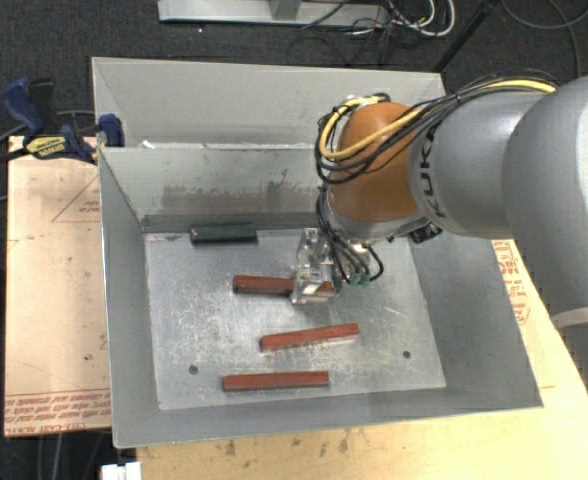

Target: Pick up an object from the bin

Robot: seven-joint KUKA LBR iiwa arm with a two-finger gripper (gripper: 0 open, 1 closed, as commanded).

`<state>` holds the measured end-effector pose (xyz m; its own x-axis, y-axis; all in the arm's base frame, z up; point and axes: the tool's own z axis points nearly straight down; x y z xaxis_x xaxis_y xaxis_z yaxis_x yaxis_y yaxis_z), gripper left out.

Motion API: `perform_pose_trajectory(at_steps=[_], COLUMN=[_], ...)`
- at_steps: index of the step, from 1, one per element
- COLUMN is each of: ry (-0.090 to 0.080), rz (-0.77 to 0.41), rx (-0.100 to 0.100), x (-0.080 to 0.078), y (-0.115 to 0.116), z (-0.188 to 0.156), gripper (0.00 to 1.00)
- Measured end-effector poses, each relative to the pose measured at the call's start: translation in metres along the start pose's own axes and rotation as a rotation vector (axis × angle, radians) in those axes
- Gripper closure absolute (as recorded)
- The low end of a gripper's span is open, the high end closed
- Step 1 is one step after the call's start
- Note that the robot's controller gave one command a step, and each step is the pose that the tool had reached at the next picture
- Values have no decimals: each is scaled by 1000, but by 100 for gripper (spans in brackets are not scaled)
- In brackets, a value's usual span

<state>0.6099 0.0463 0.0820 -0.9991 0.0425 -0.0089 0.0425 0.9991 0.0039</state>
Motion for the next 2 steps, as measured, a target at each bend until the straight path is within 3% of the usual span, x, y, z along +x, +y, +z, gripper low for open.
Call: perform_pose_trajectory(at_steps=[1,2], ry=[0,5], rz=[0,40], rx=[0,3], x=[0,-1], y=[0,0], z=[0,-146], gripper=[100,100])
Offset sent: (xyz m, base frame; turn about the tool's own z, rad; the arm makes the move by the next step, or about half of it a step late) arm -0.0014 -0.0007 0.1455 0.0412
